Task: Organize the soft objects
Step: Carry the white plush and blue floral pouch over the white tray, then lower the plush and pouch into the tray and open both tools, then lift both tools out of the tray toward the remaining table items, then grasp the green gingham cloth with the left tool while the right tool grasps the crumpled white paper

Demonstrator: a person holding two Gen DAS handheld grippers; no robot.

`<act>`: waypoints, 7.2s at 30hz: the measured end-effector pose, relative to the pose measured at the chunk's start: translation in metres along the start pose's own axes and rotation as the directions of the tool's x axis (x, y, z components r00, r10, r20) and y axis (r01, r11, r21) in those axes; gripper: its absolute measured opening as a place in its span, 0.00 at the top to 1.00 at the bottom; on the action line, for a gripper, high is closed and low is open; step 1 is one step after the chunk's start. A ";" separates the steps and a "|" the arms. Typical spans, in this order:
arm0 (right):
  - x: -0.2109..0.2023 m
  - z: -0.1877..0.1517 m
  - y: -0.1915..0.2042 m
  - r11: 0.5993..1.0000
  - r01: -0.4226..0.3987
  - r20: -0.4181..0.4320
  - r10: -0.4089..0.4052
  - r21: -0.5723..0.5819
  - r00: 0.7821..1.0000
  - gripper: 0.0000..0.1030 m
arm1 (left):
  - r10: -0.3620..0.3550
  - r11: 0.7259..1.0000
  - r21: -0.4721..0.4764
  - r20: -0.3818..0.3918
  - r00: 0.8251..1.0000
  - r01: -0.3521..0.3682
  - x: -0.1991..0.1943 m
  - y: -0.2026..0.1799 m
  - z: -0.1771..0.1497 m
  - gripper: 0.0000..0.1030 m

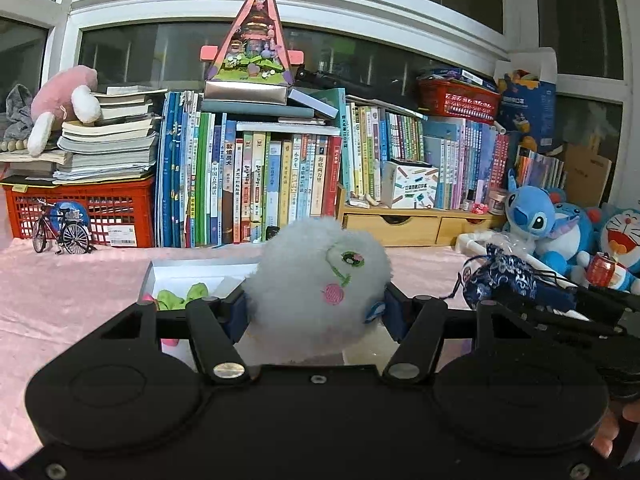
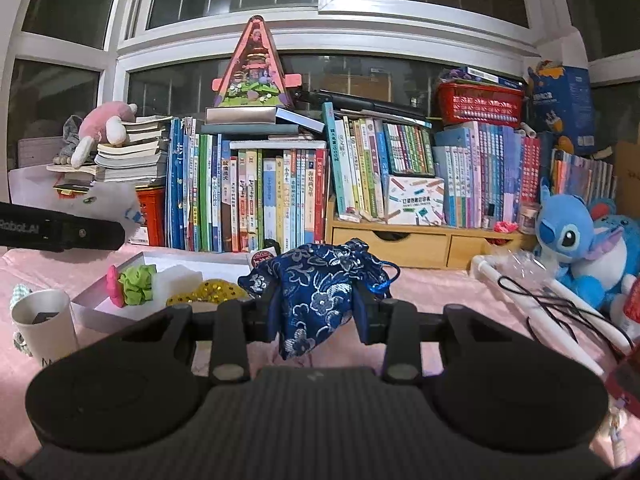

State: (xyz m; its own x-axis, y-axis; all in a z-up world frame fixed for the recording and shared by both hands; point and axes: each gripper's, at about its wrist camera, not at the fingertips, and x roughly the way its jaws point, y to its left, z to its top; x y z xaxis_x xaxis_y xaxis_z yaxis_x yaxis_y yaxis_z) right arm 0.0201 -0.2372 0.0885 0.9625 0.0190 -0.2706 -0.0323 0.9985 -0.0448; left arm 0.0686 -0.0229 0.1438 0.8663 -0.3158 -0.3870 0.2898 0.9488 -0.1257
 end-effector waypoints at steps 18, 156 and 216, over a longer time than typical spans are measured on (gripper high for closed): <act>0.061 0.052 0.012 0.995 -0.103 -0.042 0.102 -0.017 0.994 0.61 | -0.055 0.996 -0.071 -0.074 0.996 0.050 0.055 0.053 0.074 0.41; 0.008 -0.048 0.031 0.962 -0.262 -0.110 0.252 -0.082 0.961 0.00 | 0.208 0.924 -0.311 -0.079 0.975 -0.222 -0.056 0.219 -0.075 0.02; 0.060 -0.080 0.047 0.983 -0.164 -0.353 0.123 -0.088 0.928 0.57 | 0.100 0.892 -0.406 -0.249 0.963 -0.198 0.019 0.229 -0.104 0.63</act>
State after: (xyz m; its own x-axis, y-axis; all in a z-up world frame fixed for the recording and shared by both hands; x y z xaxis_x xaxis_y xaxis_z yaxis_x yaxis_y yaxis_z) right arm 0.0546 -0.1931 -0.0065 0.7938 0.1222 -0.5958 -0.2132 0.9734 -0.0843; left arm 0.1087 0.1883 0.0124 0.7618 -0.2088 -0.6132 -0.0781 0.9101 -0.4069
